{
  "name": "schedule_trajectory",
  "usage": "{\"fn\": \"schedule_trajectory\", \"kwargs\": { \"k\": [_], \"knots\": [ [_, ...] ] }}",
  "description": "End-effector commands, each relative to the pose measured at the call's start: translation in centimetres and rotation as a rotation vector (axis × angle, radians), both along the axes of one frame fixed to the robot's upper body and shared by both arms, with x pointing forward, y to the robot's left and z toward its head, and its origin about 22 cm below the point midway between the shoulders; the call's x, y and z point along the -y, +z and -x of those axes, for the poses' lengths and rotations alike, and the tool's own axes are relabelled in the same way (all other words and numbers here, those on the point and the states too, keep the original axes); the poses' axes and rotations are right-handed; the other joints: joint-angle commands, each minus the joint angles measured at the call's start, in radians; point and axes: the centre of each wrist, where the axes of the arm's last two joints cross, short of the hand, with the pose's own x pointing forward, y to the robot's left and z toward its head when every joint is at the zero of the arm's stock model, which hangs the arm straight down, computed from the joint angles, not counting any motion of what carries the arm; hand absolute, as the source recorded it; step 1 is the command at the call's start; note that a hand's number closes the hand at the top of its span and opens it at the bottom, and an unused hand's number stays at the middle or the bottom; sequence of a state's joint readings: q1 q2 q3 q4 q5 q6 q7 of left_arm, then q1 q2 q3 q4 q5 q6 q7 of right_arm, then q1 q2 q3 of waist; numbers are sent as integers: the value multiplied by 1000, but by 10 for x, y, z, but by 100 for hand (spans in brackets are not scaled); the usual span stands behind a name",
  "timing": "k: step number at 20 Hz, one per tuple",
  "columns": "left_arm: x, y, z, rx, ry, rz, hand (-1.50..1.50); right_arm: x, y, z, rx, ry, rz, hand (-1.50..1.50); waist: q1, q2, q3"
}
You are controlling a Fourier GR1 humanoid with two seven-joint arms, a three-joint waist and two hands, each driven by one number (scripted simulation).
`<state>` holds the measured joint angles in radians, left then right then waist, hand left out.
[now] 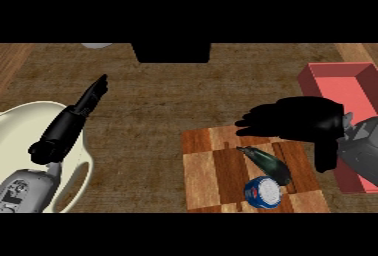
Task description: Pick the eggplant from the cutting board and place it in the cardboard box
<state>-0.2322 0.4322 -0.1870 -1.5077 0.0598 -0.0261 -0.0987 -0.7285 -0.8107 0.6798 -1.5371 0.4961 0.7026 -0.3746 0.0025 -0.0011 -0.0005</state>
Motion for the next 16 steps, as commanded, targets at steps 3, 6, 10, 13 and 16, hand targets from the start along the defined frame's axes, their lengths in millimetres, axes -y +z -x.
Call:
{"fn": "schedule_trajectory", "kwargs": {
  "k": [3,6,10,13,16],
  "knots": [
    [-26,-3,10,4,19,-1,0,-6,-9,22,-54,8,102,-150,-3,-1,0],
    [4,9,-10,-6,-3,1,0,-27,-20,33,-60,-3,91,-150,-9,0,0],
    [8,4,4,-25,-16,3,0,-9,-25,17,15,-4,116,-150,3,1,1],
    [-9,3,-12,1,-9,5,0,-25,-26,26,43,-23,108,-150,-4,1,0],
    [9,1,3,-5,-3,-11,0,-12,-42,32,13,-30,123,-150,-2,0,1]
  ]
}}
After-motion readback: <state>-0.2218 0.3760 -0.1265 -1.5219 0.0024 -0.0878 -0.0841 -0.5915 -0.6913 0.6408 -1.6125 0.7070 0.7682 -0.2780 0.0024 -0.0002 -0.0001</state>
